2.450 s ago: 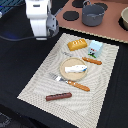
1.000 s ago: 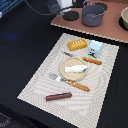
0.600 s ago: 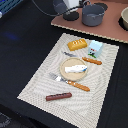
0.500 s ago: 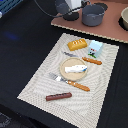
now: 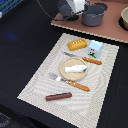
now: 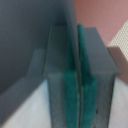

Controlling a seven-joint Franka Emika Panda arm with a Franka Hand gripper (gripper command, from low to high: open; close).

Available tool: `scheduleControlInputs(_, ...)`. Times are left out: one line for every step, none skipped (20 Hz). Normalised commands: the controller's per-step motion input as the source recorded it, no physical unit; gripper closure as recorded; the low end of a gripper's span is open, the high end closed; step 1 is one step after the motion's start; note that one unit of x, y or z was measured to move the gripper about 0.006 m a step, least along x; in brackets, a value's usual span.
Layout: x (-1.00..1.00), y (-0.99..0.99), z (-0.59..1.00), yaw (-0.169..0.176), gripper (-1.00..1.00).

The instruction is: Interact with the objects in diverse but meaningful ways.

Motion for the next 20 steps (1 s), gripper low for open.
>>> scheduleControlInputs(0.09,0.49,-0.01,0.0,1.0)
scheduleControlInputs(0.14,0.51,0.0,0.0,1.0)
scheduleControlInputs(0.19,0.54,0.0,0.0,1.0)
scheduleControlInputs(0.19,0.54,0.0,0.0,1.0)
scheduleControlInputs(0.26,0.55,0.0,0.0,1.0)
scheduleControlInputs(0.25,0.55,0.0,0.0,1.0)
scheduleControlInputs(0.23,0.52,0.0,0.0,1.0)
scheduleControlInputs(0.25,0.51,0.0,0.0,1.0)
scheduleControlInputs(0.23,0.48,0.0,0.0,1.0)
scheduleControlInputs(0.23,0.46,0.0,0.0,1.0)
scheduleControlInputs(0.24,0.48,0.0,0.0,1.0)
scheduleControlInputs(0.26,0.51,0.0,0.0,1.0)
scheduleControlInputs(0.24,0.47,0.0,0.0,1.0)
scheduleControlInputs(0.21,0.44,0.0,0.0,1.0)
scheduleControlInputs(0.21,0.42,0.0,0.0,1.0)
scheduleControlInputs(0.2,0.36,0.0,0.0,1.0)
scheduleControlInputs(0.19,0.26,0.0,0.0,1.0)
scheduleControlInputs(0.21,0.15,0.0,0.0,1.0)
scheduleControlInputs(0.16,0.09,-0.02,0.0,1.0)
scheduleControlInputs(0.07,0.01,-0.03,0.0,1.0)
